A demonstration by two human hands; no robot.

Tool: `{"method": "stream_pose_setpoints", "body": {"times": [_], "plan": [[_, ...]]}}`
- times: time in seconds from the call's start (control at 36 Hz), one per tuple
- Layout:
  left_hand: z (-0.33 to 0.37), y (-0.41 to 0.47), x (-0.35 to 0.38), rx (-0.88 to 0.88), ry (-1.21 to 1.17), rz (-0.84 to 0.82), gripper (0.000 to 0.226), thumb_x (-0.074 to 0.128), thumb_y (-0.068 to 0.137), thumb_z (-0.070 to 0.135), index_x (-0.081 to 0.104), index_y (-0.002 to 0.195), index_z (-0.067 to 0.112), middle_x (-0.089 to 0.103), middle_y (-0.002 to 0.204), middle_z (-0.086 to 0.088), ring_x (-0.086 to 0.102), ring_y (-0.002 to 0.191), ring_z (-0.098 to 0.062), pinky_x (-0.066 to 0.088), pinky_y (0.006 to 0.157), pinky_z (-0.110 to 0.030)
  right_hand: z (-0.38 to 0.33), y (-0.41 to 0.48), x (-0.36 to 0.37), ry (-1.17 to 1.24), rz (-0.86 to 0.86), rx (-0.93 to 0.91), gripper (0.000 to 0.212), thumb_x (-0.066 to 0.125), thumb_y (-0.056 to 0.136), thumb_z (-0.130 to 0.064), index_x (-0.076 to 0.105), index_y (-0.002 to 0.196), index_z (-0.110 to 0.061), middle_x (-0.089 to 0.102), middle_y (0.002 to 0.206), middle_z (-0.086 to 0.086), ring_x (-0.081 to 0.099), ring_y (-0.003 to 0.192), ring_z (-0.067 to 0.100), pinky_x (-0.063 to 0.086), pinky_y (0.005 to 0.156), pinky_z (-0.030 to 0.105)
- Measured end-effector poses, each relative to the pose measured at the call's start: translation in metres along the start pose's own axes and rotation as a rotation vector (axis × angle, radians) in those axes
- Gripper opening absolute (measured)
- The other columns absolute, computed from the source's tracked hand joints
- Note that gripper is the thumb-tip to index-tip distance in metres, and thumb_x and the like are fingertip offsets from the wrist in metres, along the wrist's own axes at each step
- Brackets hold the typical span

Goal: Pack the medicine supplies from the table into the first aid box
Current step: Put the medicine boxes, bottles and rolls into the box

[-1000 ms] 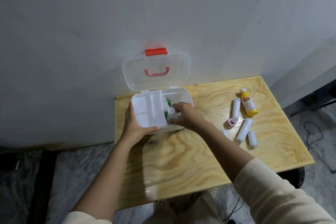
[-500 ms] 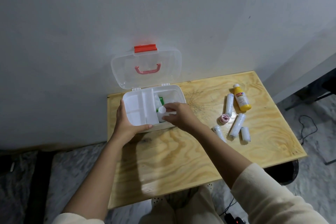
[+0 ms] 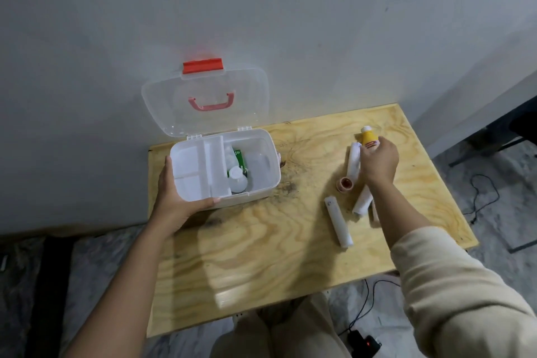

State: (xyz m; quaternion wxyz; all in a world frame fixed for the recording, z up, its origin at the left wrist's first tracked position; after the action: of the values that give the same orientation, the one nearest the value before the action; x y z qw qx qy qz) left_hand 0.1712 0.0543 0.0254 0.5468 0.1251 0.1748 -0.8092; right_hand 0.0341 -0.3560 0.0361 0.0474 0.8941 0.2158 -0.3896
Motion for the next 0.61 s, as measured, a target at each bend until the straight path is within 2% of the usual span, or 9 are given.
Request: {"method": "stream_pose_setpoints", "body": {"times": [0.06, 0.14, 0.28, 0.39, 0.44, 0.53, 0.61], "plan": [[0.003, -0.001, 0.001, 0.002, -0.004, 0.003, 0.11, 0.088, 0.037, 0.051, 0.024, 0.127, 0.059, 0.036, 0.142, 0.012, 0.038, 0.127, -0.01, 0.038, 0.1, -0.034, 0.009, 0.009, 0.004, -0.067, -0.022, 0.066, 0.024, 0.049, 0.087, -0.02, 0.056, 0.097, 0.0, 0.06, 0.104, 0.023, 0.054, 0.099, 0.041, 0.043, 0.077, 0.04], [0.003, -0.001, 0.001, 0.011, -0.012, 0.003, 0.112, 0.088, 0.037, 0.048, 0.028, 0.132, 0.05, 0.038, 0.139, 0.011, 0.041, 0.125, -0.011, 0.04, 0.098, -0.033, 0.018, 0.011, 0.007, -0.083, -0.047, 0.153, 0.025, 0.043, 0.091, -0.021, 0.053, 0.104, -0.001, 0.059, 0.109, 0.024, 0.054, 0.101, 0.041, 0.04, 0.075, 0.037], [0.0, 0.0, 0.0, -0.002, 0.002, 0.004, 0.121, 0.088, 0.037, 0.049, 0.026, 0.141, 0.041, 0.037, 0.142, 0.008, 0.04, 0.128, -0.015, 0.04, 0.102, -0.037, 0.024, 0.012, 0.008, -0.046, -0.029, 0.209, 0.028, 0.05, 0.09, -0.02, 0.053, 0.111, -0.001, 0.058, 0.116, 0.024, 0.054, 0.106, 0.04, 0.043, 0.081, 0.038], [0.002, -0.003, 0.001, -0.006, -0.018, -0.013, 0.114, 0.089, 0.039, 0.048, 0.027, 0.135, 0.049, 0.037, 0.141, 0.013, 0.039, 0.128, -0.011, 0.038, 0.099, -0.031, 0.025, 0.005, 0.006, 0.055, 0.011, 0.259, 0.029, 0.053, 0.09, -0.021, 0.052, 0.112, -0.002, 0.058, 0.117, 0.021, 0.055, 0.106, 0.038, 0.039, 0.076, 0.033], [0.005, -0.003, 0.001, -0.003, -0.029, -0.013, 0.112, 0.088, 0.038, 0.048, 0.026, 0.131, 0.053, 0.037, 0.14, 0.014, 0.039, 0.126, -0.009, 0.038, 0.097, -0.029, 0.021, -0.001, 0.002, 0.14, 0.057, 0.247, 0.031, 0.053, 0.09, -0.022, 0.051, 0.114, -0.003, 0.059, 0.116, 0.02, 0.056, 0.105, 0.037, 0.039, 0.077, 0.032], [0.004, -0.002, 0.0, -0.013, -0.024, -0.01, 0.116, 0.089, 0.037, 0.049, 0.026, 0.134, 0.05, 0.036, 0.141, 0.012, 0.039, 0.128, -0.012, 0.039, 0.099, -0.034, 0.004, -0.011, -0.003, 0.281, 0.086, 0.173, 0.035, 0.057, 0.088, -0.02, 0.05, 0.119, -0.006, 0.061, 0.115, 0.016, 0.058, 0.104, 0.031, 0.04, 0.078, 0.028], [-0.001, -0.001, 0.0, -0.019, -0.022, -0.009, 0.121, 0.09, 0.036, 0.049, 0.026, 0.139, 0.045, 0.036, 0.143, 0.009, 0.039, 0.13, -0.015, 0.04, 0.103, -0.039, -0.02, -0.025, -0.006, 0.389, 0.086, 0.052, 0.032, 0.063, 0.082, -0.018, 0.053, 0.111, -0.007, 0.062, 0.107, 0.013, 0.059, 0.095, 0.025, 0.048, 0.084, 0.038]]}}
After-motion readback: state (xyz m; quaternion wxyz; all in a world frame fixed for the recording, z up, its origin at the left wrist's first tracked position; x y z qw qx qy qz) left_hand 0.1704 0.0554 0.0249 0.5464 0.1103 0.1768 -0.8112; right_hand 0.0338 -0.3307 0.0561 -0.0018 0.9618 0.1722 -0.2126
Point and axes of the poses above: each hand's wrist, its own y-axis towards the middle knuckle, its own x-axis out of the palm, z = x × y, the point moved 6 cm from there along y, towards the middle knuckle
